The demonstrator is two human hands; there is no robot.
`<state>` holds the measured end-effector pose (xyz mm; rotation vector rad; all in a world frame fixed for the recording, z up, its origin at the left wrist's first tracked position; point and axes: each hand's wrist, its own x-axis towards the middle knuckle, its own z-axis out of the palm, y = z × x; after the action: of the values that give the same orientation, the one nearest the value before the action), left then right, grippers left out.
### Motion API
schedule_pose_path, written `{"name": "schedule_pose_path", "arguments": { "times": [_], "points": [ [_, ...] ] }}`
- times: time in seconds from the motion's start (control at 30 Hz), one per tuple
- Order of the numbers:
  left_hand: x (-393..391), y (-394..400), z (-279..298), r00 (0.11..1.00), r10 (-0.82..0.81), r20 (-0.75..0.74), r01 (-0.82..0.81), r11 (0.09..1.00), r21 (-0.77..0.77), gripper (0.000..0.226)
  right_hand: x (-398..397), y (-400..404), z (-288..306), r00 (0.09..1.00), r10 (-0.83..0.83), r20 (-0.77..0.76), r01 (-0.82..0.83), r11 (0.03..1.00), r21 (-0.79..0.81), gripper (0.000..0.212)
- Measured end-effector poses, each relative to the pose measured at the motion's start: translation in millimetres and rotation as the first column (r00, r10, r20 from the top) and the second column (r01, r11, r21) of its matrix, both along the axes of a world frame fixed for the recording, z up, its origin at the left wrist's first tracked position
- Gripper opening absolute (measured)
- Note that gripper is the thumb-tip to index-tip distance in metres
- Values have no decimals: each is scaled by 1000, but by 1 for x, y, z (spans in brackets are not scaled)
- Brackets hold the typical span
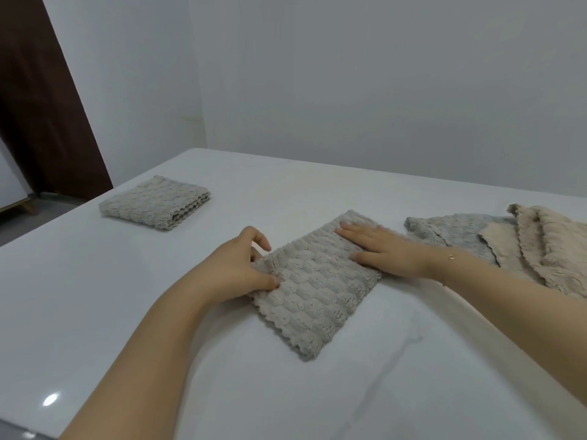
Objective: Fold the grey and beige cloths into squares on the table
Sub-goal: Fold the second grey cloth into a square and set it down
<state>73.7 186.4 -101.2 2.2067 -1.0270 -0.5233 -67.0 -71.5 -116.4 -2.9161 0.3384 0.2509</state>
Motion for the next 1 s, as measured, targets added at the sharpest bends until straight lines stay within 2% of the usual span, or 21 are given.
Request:
{"name": "schedule_pose_path", "arguments": {
  "times": [0.07,0.13,0.2,0.27,0.33,0.37,0.5,0.63,0.77,0.87,1.0],
  "points": [
    [-3,1,2,1000,4,-27,-5,999,-33,41,13,-5,3,1000,3,2,-3,999,42,55],
    [-3,1,2,998,-1,-55,-1,999,-46,31,21,-5,11,998,-59,18,53,972,231,56],
    [-4,1,0,993,-15,-120,10,999,-44,24,26,-2,23,983,-172,68,133,913,386,44],
    [-5,-2,-3,988,-10,-157,6,1000,-26,24,32,-5,35,945,-254,206,190,939,287,28],
    [-3,-4,-6,989,36,-141,-40,999,-26,27,39,-13,40,895,-314,318,277,948,156,24],
    [-2,-5,-8,990,65,-129,-70,997,-35,28,43,-17,41,877,-353,326,324,935,142,26],
    [2,-4,-12,990,96,-101,-103,993,-62,27,56,-25,33,832,-499,242,424,854,302,32],
    [3,-3,-12,988,80,-128,-88,994,-58,25,67,-27,20,777,-543,319,405,819,407,17],
    [4,-3,-12,985,86,-148,-94,994,-51,23,71,-29,15,716,-577,391,407,802,438,15],
    [4,-3,-11,982,88,-170,-98,994,-51,21,74,-29,15,733,-561,384,407,815,412,24],
    [4,-3,-11,979,86,-184,-96,994,-43,21,82,-26,11,752,-547,368,414,826,382,25]
  ]
}}
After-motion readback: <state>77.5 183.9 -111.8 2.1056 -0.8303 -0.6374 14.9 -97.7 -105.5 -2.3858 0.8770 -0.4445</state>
